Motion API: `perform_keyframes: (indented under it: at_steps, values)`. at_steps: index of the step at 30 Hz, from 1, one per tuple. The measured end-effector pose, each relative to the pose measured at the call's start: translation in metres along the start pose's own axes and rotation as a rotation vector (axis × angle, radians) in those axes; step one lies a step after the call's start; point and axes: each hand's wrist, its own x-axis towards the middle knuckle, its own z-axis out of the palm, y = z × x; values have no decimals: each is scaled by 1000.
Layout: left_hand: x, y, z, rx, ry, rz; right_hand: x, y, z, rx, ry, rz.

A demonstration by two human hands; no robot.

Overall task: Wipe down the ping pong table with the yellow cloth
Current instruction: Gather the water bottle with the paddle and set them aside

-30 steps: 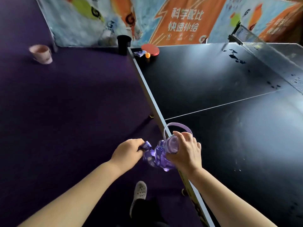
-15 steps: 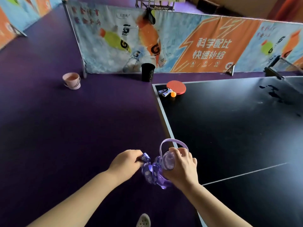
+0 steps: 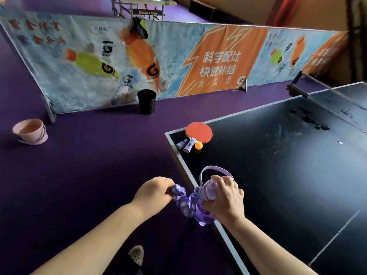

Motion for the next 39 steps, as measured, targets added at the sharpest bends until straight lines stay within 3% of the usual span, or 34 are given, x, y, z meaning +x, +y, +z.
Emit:
perform_keyframes:
  at_steps: [7,14,26,39]
  values:
    - [98,-59,-40,18,-79,113,73,-38,11,56,110,264]
    - [170,-71,-32,-68,-178,164,122,-41,15,55,130,443]
    - [304,-46,-11,-66,-219,190,208,-7,3,61,108,563]
    - [384,-47,9,-17,-335,51,253,-4,4,32,101,655]
